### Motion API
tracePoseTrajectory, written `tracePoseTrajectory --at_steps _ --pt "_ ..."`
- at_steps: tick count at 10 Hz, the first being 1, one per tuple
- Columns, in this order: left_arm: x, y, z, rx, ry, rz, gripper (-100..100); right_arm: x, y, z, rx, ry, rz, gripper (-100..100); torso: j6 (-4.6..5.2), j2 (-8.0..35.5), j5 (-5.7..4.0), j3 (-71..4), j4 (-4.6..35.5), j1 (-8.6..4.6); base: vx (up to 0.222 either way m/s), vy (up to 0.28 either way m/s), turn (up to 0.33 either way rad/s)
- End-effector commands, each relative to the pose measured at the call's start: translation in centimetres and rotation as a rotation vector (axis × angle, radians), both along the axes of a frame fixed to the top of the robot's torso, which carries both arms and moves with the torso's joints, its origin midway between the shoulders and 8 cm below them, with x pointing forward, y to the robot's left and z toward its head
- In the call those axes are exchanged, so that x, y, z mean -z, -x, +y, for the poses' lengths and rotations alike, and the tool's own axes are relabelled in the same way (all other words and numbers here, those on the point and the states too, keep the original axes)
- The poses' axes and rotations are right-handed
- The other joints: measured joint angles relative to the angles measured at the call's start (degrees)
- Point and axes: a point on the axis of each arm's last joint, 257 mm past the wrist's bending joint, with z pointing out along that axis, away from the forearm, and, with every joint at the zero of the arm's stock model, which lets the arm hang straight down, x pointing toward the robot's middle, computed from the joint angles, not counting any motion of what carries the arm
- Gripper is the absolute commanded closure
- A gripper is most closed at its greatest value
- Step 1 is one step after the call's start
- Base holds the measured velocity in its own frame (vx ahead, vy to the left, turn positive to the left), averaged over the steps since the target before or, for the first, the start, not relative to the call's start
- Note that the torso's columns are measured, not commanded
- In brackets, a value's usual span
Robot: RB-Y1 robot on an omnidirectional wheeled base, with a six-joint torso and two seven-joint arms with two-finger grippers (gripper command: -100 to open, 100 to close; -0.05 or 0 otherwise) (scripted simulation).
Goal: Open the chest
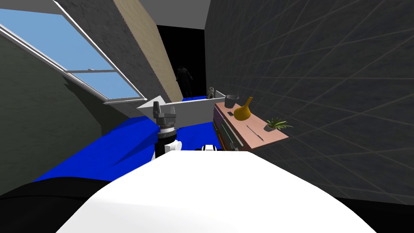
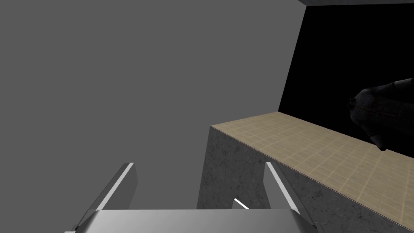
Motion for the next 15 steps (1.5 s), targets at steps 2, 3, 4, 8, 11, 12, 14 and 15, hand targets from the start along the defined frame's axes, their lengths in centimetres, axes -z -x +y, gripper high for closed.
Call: tracePoseTrajectory --at_steps 2,3,4,8,11,12,14,15 --pt "0.0 0.0 0.0 0.000 0.000 0.000 0 0.0 0.7 -1.6 0.001 0.000 0.013 100 -0.15 0.0 0.13 0.0 0.1 0.51 0.009 0.173 -0.032" --pt "0.0 0.0 0.0 0.000 0.000 0.000 0 -0.1 1.0 -2.4 0.001 0.000 0.019 100 -0.26 -0.1 0.08 0.0 0.1 0.35 0.000 0.214 -0.010" --pt "0.0 0.0 0.0 0.000 0.000 0.000 0 -0.1 1.2 -2.8 0.001 0.000 0.023 100 -0.23 -0.1 0.10 -0.1 0.2 0.27 -0.006 0.220 -0.023" --pt "0.0 0.0 0.0 0.000 0.000 0.000 0 -0.1 1.9 -3.4 -0.001 -0.001 0.034 100 -0.23 -0.1 0.10 -0.1 0.3 -0.22 -0.014 0.141 -0.013" --pt "0.0 0.0 0.0 0.000 0.000 0.000 0 -0.6 1.4 -4.7 -0.002 0.001 0.030 -100 -0.23 -0.1 0.11 0.0 0.2 0.35 -0.032 0.161 -0.009" --pt "0.0 0.0 0.0 0.000 0.000 0.000 0 -1.0 0.9 -5.9 -0.002 0.002 0.031 -100 -0.21 0.0 0.16 -0.1 0.2 0.05 -0.034 0.077 0.003" --pt "0.0 0.0 0.0 0.000 0.000 0.000 0 -2.0 -0.1 -8.2 -0.002 0.002 0.032 -100 -0.22 -0.1 0.08 0.0 0.2 0.03 -0.035 0.086 0.000" --pt "0.0 0.0 0.0 0.000 0.000 0.000 0 -2.5 -0.6 -9.3 -0.002 0.002 0.032 -100 -0.23 0.0 0.15 0.0 0.2 0.16 -0.057 0.108 0.004"
